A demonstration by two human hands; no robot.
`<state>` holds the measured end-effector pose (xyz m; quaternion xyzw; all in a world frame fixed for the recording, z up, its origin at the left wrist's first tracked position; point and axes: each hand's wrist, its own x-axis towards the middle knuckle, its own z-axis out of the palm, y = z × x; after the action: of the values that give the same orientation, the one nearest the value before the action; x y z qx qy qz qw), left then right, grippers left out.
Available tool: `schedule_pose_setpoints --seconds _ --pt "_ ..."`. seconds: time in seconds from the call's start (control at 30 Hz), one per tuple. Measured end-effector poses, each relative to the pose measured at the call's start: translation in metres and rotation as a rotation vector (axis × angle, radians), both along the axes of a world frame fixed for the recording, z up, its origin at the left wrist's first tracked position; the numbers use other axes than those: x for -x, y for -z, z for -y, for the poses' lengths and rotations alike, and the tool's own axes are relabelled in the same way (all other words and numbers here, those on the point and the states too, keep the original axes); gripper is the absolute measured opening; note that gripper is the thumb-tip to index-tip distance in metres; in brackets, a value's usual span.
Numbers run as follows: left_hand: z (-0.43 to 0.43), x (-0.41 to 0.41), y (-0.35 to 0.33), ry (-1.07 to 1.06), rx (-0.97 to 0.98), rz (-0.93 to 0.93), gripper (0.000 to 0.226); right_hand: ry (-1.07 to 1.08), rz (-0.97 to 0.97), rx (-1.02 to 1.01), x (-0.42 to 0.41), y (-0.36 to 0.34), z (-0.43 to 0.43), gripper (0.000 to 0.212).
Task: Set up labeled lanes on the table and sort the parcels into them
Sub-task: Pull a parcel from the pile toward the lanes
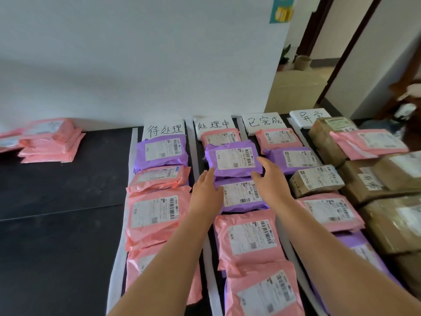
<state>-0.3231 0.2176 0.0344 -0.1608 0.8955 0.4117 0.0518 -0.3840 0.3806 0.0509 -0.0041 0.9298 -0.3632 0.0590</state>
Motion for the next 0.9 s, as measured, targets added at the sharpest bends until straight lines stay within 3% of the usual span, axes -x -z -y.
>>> schedule_pose_setpoints --seconds 0.3,0.9 --pt "0.044 -0.073 -0.03 0.101 0.093 -0.115 0.056 -0.087 -0.108 -0.102 -0.101 -0.021 0.051 0.046" --pt "0.122 -0.246 -0.063 -0.268 0.175 -0.103 0.051 -0.466 -0.23 -0.018 -0.223 -0.047 0.15 0.046"
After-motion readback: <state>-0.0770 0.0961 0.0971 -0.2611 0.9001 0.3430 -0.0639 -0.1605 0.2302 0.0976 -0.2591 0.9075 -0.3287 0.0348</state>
